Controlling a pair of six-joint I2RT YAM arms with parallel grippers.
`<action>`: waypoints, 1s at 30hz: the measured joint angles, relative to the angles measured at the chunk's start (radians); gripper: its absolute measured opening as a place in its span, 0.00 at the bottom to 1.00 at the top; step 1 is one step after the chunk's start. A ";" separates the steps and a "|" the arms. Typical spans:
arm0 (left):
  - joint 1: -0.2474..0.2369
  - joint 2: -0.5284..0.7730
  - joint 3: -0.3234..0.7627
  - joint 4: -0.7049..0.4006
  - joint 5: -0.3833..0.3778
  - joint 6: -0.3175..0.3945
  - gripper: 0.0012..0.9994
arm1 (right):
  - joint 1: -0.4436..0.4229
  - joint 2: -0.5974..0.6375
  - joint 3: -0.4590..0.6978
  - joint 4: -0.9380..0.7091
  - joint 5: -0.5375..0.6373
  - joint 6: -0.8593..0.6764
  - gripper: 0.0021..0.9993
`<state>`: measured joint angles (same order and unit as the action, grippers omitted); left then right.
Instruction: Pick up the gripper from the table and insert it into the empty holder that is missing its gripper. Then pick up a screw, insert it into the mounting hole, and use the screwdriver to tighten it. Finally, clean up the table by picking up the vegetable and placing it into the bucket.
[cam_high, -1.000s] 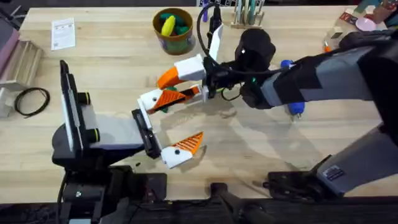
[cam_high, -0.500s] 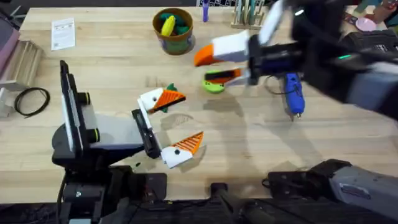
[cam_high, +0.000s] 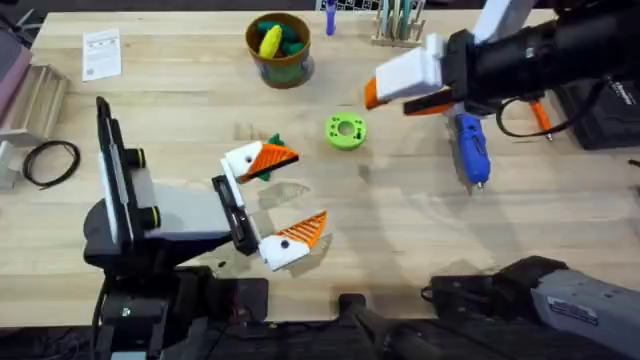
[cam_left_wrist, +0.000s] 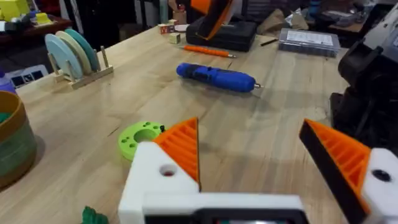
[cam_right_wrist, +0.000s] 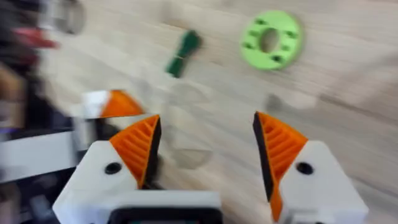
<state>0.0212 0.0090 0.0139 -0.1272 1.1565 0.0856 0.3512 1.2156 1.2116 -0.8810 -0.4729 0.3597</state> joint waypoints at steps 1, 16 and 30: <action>0.000 0.000 0.000 0.000 0.000 0.000 0.99 | 0.011 0.013 0.016 -0.027 0.047 -0.016 0.84; 0.000 0.000 0.000 0.000 0.000 0.000 0.99 | 0.217 0.373 0.199 -0.119 0.520 -0.335 0.84; 0.000 0.000 0.000 0.000 0.000 0.000 0.99 | 0.222 0.605 0.199 0.002 0.575 -0.391 0.63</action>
<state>0.0212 0.0090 0.0139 -0.1272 1.1568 0.0856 0.5728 1.8209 1.4109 -0.8790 0.1026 -0.0315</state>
